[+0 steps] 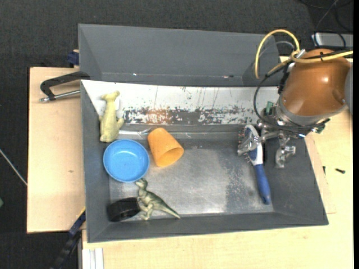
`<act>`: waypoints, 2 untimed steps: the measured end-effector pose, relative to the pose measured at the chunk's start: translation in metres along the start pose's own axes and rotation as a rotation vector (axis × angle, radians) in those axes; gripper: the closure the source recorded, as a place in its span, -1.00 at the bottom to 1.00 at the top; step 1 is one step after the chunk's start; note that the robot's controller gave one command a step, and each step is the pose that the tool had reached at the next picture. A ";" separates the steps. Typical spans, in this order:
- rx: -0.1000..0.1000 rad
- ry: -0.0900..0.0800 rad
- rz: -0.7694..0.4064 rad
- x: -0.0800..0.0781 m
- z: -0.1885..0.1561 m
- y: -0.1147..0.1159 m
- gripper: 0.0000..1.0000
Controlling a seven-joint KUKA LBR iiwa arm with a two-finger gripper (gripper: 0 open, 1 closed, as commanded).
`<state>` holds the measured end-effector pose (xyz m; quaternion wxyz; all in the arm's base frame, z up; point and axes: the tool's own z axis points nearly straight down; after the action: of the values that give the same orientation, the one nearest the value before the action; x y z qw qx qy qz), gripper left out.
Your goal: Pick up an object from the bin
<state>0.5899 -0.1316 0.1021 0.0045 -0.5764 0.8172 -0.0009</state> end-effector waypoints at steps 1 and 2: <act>-0.001 0.001 -0.562 -0.001 -0.030 -0.008 -1.00; 0.003 -0.028 -1.100 -0.019 0.026 -0.005 -1.00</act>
Offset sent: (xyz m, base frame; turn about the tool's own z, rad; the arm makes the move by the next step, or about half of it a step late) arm 0.0059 -0.0035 0.0282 -0.5655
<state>0.6014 -0.1154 0.0761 0.0149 -0.9185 0.3952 0.0035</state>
